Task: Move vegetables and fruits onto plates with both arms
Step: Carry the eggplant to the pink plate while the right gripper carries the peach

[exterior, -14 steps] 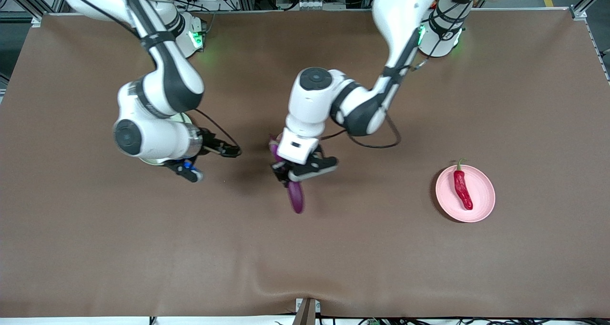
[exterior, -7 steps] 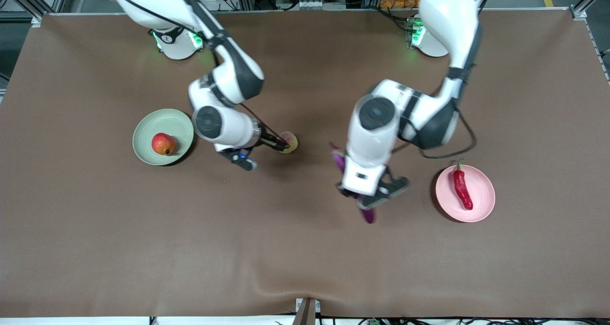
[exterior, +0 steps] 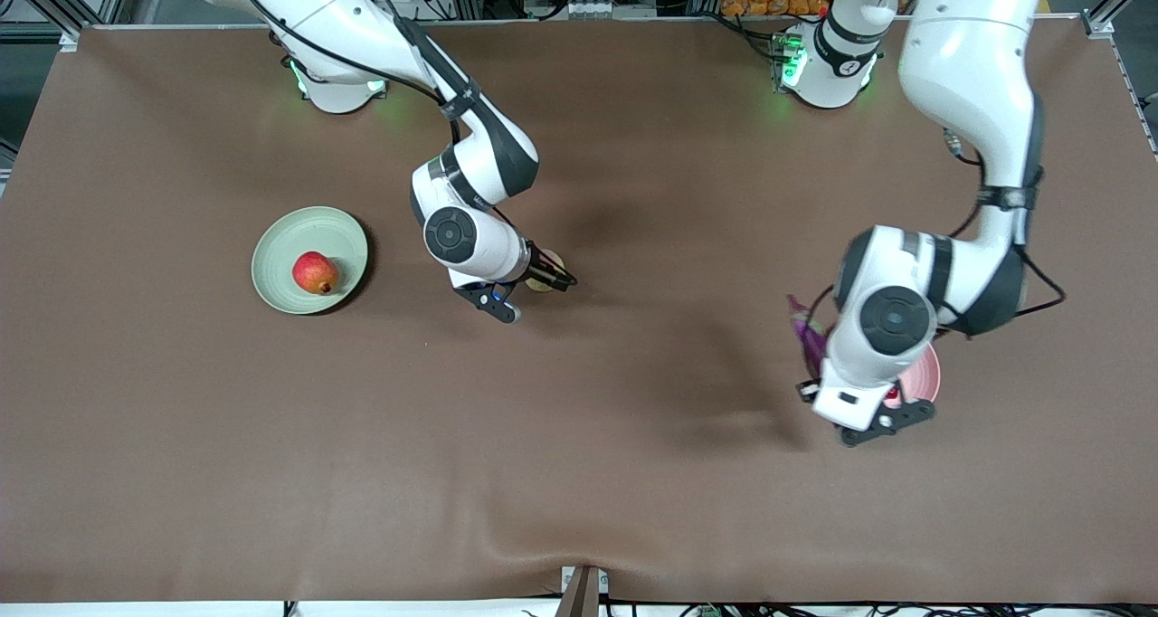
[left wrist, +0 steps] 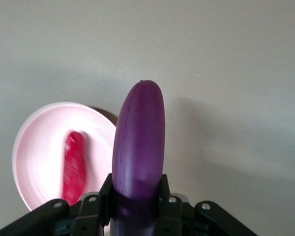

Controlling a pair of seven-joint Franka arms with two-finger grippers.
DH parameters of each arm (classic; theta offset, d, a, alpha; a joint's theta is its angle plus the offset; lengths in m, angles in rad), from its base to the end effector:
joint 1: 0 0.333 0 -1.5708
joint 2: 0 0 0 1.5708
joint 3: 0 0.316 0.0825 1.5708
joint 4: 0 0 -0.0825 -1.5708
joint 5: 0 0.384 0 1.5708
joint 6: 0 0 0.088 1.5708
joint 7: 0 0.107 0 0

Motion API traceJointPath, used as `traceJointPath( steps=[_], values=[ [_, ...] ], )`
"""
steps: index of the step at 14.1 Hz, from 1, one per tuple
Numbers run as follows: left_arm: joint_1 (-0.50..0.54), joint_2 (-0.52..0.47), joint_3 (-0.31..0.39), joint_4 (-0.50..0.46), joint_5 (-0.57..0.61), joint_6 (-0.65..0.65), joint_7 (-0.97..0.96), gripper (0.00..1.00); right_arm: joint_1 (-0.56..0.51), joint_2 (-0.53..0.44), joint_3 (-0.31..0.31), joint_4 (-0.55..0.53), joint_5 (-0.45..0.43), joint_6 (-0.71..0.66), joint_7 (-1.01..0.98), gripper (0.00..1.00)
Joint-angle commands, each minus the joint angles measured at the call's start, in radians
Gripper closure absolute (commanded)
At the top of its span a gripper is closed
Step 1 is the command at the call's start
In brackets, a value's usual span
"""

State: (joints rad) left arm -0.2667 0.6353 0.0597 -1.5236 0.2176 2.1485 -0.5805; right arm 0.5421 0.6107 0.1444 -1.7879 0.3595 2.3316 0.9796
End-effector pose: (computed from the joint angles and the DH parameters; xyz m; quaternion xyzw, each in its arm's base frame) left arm 0.6921 -0.1429 0.2878 -0.9868 -0.1199 -0.0368 0.1020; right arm 0.5044 0.4125 0.2098 -0.9450 0.2795 0.1459 0.0871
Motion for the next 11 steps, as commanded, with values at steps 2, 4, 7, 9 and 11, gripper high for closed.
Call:
traceJointPath(
  steps=[2,4,7,9,11],
  values=[
    [0.111,-0.081,-0.015,-0.189,0.048,0.178,0.204,1.00,0.087,0.043,-0.043,0.015,-0.013,0.034,0.064,0.00],
    [0.171,-0.097,-0.015,-0.277,0.049,0.304,0.315,1.00,0.070,0.035,-0.048,0.022,-0.019,0.022,0.054,0.87],
    [0.204,-0.105,-0.014,-0.368,0.051,0.465,0.341,1.00,-0.012,-0.018,-0.055,0.069,-0.020,-0.149,0.034,1.00],
    [0.205,-0.114,-0.011,-0.388,0.051,0.468,0.343,1.00,-0.121,-0.074,-0.055,0.142,-0.020,-0.402,-0.053,1.00],
    [0.245,-0.140,-0.014,-0.412,0.071,0.468,0.344,1.00,-0.233,-0.130,-0.058,0.147,-0.043,-0.550,-0.196,1.00]
  ],
)
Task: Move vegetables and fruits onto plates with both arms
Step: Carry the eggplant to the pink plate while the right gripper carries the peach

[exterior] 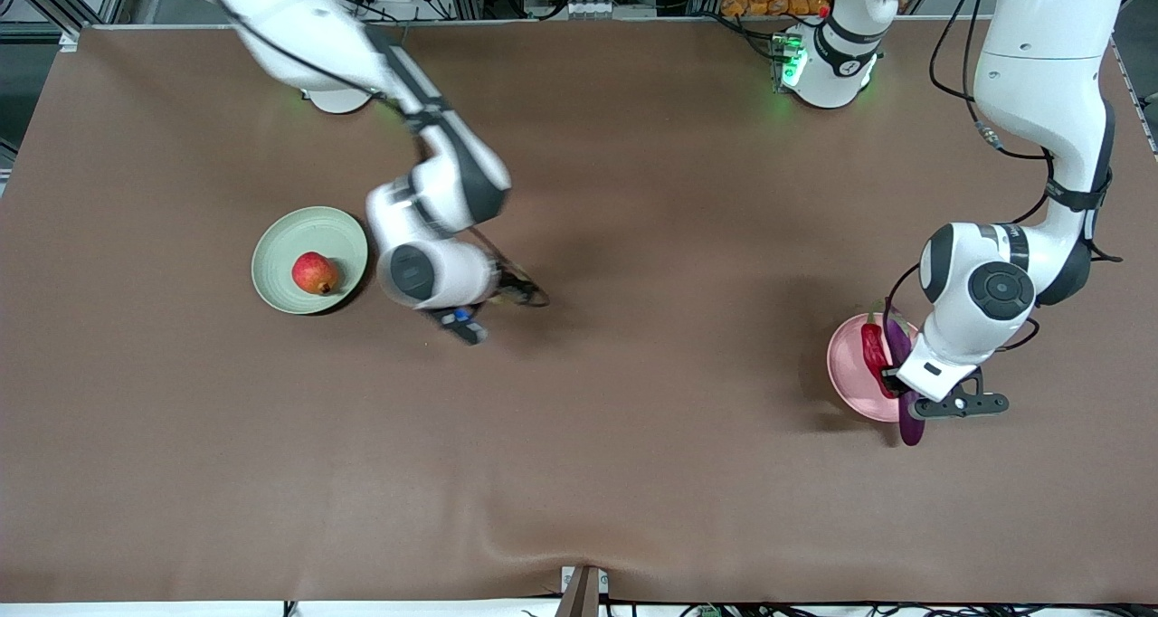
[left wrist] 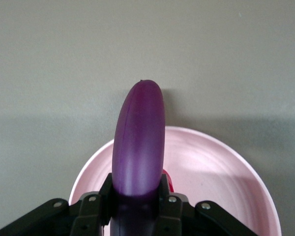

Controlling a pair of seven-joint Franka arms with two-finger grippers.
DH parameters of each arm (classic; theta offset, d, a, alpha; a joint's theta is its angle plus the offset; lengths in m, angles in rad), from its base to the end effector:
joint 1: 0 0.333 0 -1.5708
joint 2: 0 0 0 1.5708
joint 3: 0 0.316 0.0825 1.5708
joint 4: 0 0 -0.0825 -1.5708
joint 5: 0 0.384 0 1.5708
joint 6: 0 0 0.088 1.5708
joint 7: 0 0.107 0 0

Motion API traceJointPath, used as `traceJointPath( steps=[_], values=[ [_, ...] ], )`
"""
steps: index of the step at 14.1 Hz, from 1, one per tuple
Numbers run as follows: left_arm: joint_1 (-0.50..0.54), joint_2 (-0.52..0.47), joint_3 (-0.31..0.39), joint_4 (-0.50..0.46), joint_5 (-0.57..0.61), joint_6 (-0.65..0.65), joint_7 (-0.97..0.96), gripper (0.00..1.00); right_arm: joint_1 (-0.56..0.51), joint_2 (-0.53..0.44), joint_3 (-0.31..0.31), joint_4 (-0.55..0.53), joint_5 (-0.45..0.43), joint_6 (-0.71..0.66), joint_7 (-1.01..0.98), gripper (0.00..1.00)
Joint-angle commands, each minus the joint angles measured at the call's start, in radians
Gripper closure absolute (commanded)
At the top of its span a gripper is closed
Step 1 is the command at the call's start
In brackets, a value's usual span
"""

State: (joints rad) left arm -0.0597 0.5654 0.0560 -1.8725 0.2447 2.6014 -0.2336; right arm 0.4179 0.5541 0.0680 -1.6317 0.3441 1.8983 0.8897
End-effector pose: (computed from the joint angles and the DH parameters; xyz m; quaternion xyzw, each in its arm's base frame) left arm 0.6541 -0.0098 0.2249 -0.9930 -0.0093 -0.0898 0.0755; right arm 0.5695 0.3232 0.2817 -0.9361 0.2733 0.2174 0.0423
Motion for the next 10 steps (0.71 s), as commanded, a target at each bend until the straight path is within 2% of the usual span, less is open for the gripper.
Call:
traceJointPath(
  steps=[1,3,6,10],
  values=[
    [0.046,-0.073,-0.011,-0.068,0.069,0.016,-0.001,1.00,-0.161,-0.092,0.018,-0.013,-0.057,-0.175,-0.186,1.00],
    [0.047,-0.075,-0.011,-0.080,0.082,0.017,-0.003,1.00,-0.255,-0.137,0.018,-0.043,-0.121,-0.264,-0.338,1.00],
    [0.047,-0.075,-0.011,-0.109,0.082,0.048,-0.003,1.00,-0.367,-0.262,0.018,-0.204,-0.195,-0.278,-0.559,1.00],
    [0.047,-0.068,-0.008,-0.143,0.082,0.094,-0.003,1.00,-0.557,-0.364,0.018,-0.374,-0.211,-0.274,-0.865,1.00]
  ],
)
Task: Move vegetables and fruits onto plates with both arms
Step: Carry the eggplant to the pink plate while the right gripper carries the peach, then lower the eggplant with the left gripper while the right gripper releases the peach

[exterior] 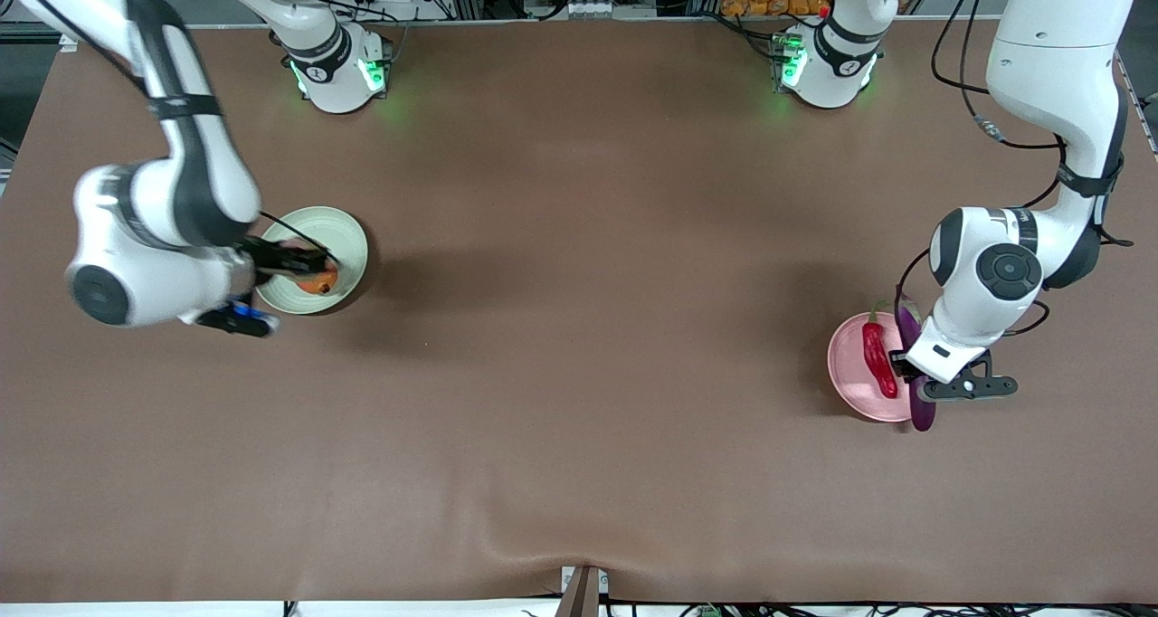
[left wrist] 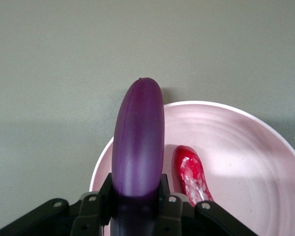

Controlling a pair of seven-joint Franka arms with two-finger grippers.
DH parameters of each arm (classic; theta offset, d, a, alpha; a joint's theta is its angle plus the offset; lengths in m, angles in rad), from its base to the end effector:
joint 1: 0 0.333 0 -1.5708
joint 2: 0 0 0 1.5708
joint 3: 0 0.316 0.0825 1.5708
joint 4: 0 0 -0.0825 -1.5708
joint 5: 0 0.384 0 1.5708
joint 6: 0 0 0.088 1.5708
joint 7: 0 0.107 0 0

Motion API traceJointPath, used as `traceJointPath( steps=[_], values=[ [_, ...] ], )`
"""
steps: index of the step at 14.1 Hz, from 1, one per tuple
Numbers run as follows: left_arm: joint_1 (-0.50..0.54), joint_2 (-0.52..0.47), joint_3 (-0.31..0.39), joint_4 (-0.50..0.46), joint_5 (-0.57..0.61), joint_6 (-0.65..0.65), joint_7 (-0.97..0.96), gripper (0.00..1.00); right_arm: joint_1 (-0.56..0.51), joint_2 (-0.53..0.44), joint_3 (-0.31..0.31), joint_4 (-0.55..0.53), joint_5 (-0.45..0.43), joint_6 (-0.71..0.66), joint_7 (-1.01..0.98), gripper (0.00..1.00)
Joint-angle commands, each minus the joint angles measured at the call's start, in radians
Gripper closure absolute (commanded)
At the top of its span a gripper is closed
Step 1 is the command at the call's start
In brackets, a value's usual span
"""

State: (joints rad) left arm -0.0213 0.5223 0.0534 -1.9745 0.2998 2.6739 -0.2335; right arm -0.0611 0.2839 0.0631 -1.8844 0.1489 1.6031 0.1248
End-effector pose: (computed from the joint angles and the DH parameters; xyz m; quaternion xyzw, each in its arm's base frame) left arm 0.6303 0.0099 0.2180 -0.9920 0.0001 -0.0952 0.0825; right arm 0.5493 0.0152 0.3294 -0.9539 0.0805 0.2824 0.0618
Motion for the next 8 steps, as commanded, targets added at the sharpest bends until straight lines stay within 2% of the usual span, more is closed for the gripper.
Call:
traceJointPath(
  steps=[1,2,3,7,8],
  values=[
    [0.011,-0.022,-0.007,-0.041,0.027,0.021,-0.003,1.00,-0.091,-0.106,0.021,-0.146,-0.035,0.026,-0.111,1.00],
    [0.014,-0.019,-0.009,-0.043,0.027,0.021,-0.018,0.62,-0.107,-0.107,0.021,-0.169,-0.052,0.034,-0.111,1.00],
    [0.012,-0.012,-0.009,-0.041,0.027,0.021,-0.023,0.01,-0.118,-0.111,0.023,-0.201,-0.054,0.055,-0.111,1.00],
    [0.006,-0.021,-0.009,-0.035,0.027,0.021,-0.021,0.00,-0.135,-0.104,0.021,-0.352,-0.058,0.253,-0.111,1.00],
    [0.004,-0.027,-0.010,-0.033,0.027,0.020,-0.020,0.00,-0.135,-0.100,0.021,-0.358,-0.058,0.273,-0.111,0.90]
  ],
)
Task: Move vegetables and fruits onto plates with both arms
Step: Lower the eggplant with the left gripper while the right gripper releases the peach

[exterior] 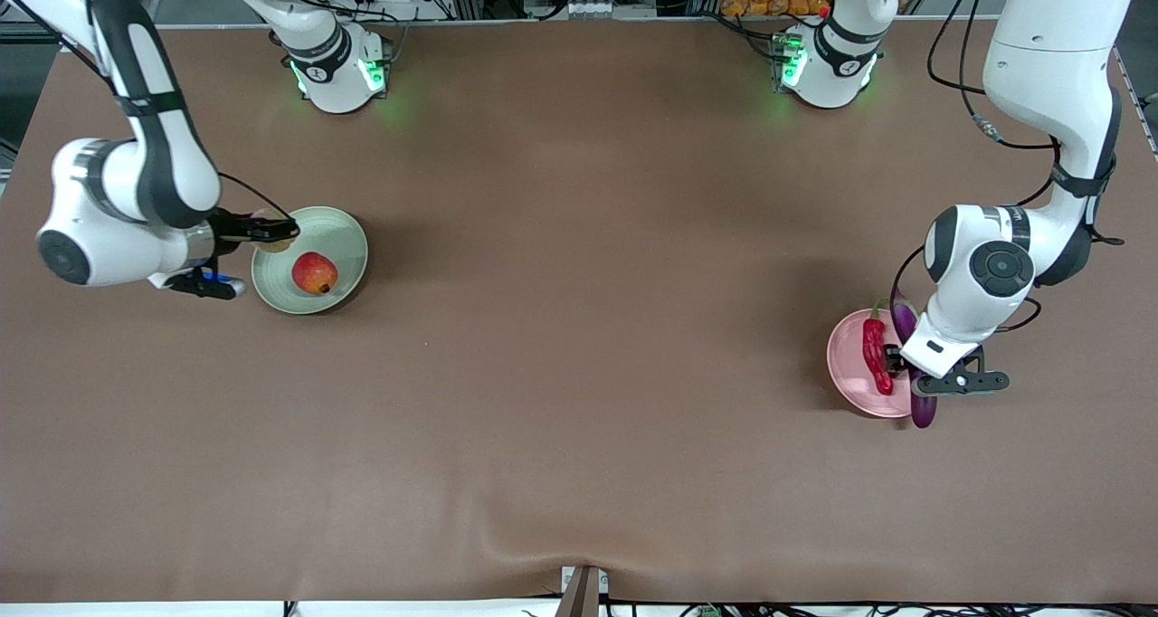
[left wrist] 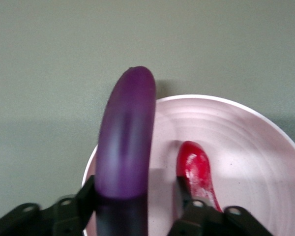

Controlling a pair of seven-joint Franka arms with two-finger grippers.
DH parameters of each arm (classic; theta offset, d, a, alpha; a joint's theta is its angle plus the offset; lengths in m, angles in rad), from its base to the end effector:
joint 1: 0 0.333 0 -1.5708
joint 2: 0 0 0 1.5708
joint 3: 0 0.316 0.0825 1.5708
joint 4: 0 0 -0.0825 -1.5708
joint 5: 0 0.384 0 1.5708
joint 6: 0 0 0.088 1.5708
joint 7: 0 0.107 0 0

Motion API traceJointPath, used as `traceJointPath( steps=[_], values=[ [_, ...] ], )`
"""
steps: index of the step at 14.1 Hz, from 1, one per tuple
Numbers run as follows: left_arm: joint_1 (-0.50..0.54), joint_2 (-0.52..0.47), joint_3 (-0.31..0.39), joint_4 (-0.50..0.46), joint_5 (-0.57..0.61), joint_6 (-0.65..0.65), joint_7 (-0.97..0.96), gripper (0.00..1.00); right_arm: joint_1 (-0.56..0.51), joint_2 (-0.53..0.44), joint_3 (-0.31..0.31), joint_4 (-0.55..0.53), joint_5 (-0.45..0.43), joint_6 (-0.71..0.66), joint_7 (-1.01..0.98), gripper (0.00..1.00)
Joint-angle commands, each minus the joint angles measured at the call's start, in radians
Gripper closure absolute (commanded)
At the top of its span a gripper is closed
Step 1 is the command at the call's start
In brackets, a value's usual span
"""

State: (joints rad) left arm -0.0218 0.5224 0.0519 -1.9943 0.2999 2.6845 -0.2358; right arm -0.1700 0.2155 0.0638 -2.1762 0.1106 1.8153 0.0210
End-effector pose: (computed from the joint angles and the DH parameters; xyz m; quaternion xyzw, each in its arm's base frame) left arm 0.6243 0.0083 0.2111 -0.9926 0.0009 -0.0905 0.0806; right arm 0.4844 -0.0422 0.2623 -0.9533 0.0876 0.2812 0.0664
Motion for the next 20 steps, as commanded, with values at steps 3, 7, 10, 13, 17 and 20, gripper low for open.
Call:
traceJointPath(
  steps=[3,7,10,13,17,20],
  values=[
    [0.000,-0.054,-0.012,-0.012,0.027,0.006,-0.016,0.00,-0.028,-0.012,0.022,-0.057,-0.022,0.064,-0.007,0.00],
    [-0.009,-0.082,-0.012,-0.015,0.027,-0.002,-0.016,0.00,-0.033,0.004,0.022,-0.018,-0.017,0.059,-0.047,0.00],
    [-0.030,-0.104,-0.012,-0.009,0.027,-0.021,-0.019,0.00,-0.025,0.004,0.025,0.065,-0.008,0.006,-0.047,0.00],
    [-0.047,-0.116,-0.012,-0.006,0.025,-0.052,-0.020,0.00,-0.010,0.036,0.028,0.301,-0.002,-0.146,-0.042,0.00],
    [-0.050,-0.128,-0.012,-0.006,0.025,-0.057,-0.020,0.00,0.027,0.094,0.030,0.649,0.017,-0.278,-0.079,0.00],
    [-0.072,-0.192,-0.014,0.000,0.027,-0.134,-0.019,0.00,0.027,0.130,0.028,0.840,0.009,-0.427,-0.087,0.00]
  ],
)
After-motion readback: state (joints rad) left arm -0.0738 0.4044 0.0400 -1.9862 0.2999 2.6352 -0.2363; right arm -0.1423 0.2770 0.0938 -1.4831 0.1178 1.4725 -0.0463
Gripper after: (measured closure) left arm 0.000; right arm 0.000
